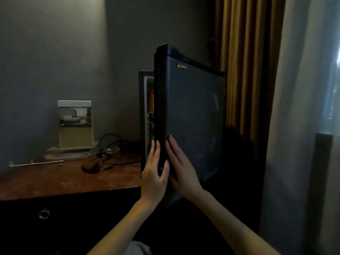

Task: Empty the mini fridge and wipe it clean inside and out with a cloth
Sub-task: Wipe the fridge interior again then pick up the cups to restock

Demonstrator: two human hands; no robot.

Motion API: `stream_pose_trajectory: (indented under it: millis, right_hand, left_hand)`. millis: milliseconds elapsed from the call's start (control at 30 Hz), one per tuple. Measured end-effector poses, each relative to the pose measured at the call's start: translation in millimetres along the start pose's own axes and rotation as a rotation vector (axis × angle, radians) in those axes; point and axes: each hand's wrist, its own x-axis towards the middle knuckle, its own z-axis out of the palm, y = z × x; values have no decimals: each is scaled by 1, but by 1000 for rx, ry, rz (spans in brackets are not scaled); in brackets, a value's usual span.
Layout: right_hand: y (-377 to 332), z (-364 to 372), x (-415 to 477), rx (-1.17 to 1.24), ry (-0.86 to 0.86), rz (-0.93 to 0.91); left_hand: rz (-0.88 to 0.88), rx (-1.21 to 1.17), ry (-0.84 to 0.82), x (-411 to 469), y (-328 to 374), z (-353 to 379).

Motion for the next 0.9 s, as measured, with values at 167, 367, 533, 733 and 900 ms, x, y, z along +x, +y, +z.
stream_pose_trajectory:
  millis: [167, 367, 533, 733, 900]
  right_hand:
    - [26, 47, 35, -72, -113, -14]
    - [62, 103, 62, -222, -146, 7]
    - [84, 138, 81, -260, -163, 29]
    - [110, 165, 100, -285, -194, 89]
    - [118, 172, 102, -266, -189, 79]
  left_hand:
    - [-207, -57, 87, 33, -46, -2]
    - [-361, -117, 70, 71, -101, -9]
    - [-404, -121, 33, 99, -140, -6]
    - [-443, -108, 24, 126, -172, 7]
    - [-428, -101, 9, 130, -187, 10]
